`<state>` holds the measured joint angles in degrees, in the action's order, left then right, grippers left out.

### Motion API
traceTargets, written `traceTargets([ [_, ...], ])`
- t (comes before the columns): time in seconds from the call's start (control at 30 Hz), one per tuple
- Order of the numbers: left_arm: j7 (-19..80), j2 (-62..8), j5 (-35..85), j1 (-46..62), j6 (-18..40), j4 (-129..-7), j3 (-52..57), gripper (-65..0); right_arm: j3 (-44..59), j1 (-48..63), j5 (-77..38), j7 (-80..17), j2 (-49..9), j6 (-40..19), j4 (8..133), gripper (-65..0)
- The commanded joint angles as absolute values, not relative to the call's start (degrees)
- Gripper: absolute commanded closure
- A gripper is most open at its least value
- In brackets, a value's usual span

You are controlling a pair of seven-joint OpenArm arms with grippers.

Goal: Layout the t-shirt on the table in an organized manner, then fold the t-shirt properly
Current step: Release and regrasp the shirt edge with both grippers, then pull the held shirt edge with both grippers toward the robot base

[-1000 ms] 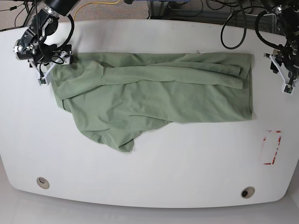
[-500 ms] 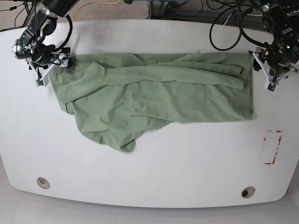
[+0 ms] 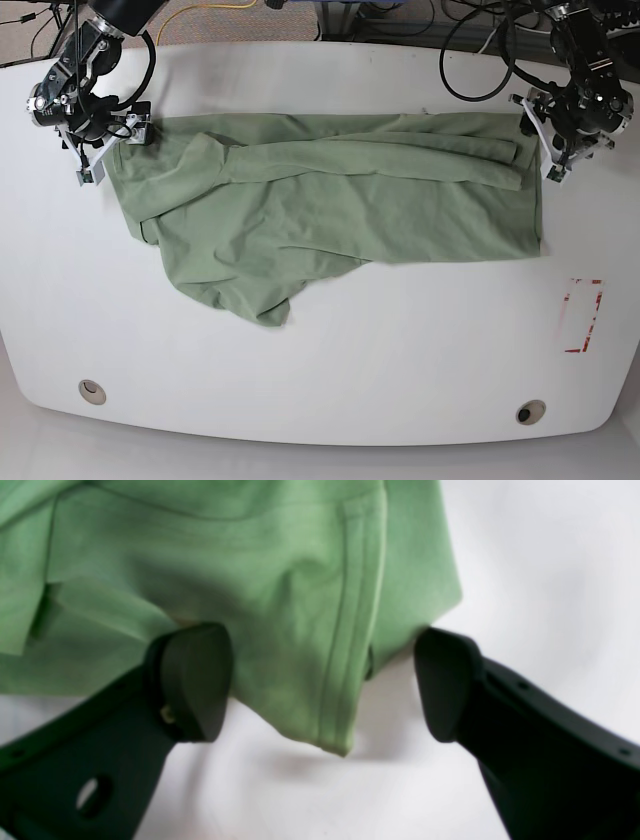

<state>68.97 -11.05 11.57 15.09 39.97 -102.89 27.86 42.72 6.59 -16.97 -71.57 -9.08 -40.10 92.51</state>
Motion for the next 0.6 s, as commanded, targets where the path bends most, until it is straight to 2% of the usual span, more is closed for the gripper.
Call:
traceTargets([
  [0.0,68.7,-11.9,11.9,14.9,40.0,-101.6,28.2,-32.5,42.7,6.9,-16.9,-73.8,-9.0,-40.0,92.3,-53.7],
  [0.5,64.5,-11.9,12.0,15.0,40.0,-97.5,27.6,-32.4,42.5,6.6,-16.9,-73.8,-9.0,-40.0,92.3,-53.7],
  [0.57,64.4,-12.0,12.0,14.9,40.0,-96.6,26.5,-30.8,42.5,6.5,-16.9,-73.8,-9.0,-40.0,92.3,-53.7],
])
